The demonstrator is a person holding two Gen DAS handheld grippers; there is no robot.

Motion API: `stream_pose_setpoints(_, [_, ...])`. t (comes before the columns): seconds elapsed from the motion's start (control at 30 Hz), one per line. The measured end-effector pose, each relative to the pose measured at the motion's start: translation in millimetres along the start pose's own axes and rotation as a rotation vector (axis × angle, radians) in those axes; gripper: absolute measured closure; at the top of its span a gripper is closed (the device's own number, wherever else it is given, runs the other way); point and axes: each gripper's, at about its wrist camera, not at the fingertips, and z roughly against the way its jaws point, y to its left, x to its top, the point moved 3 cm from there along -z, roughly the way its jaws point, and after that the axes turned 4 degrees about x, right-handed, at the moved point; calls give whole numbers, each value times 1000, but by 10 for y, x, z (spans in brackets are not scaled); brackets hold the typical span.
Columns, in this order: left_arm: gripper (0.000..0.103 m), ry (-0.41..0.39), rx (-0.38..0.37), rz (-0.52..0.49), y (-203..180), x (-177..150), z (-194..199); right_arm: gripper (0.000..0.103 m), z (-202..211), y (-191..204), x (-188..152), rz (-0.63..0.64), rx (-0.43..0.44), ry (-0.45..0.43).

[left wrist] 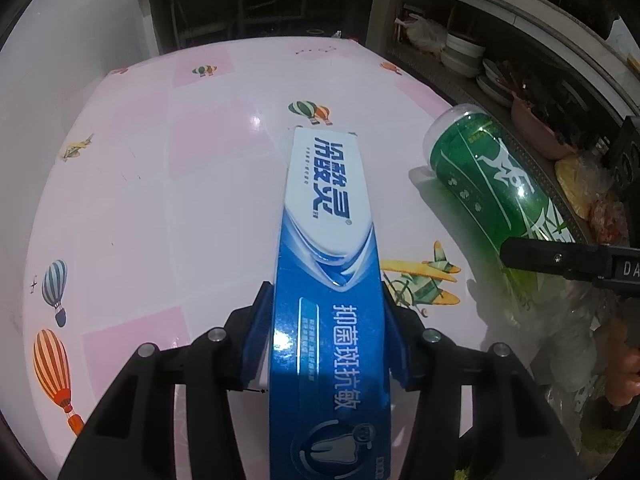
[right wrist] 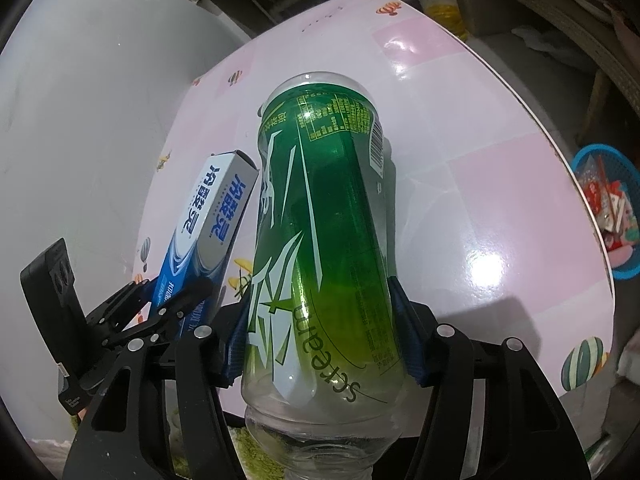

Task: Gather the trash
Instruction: 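Lift the toothpaste box with the left tool while the right tool lifts the bottle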

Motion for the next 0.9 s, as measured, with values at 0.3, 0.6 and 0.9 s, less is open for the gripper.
stream_pose_setpoints(0.3, [55,-52,1,8,9,33,127,45,41,0,-19,-5,5,-15])
stream_pose_setpoints(0.6, [55,-107,-1,22,13,85,278,45,99,2,-50,-14,8,-36])
stream_pose_setpoints(0.9, [55,-150,-4,33,32,123,379,45,253,-37,-119,-19,11,-70])
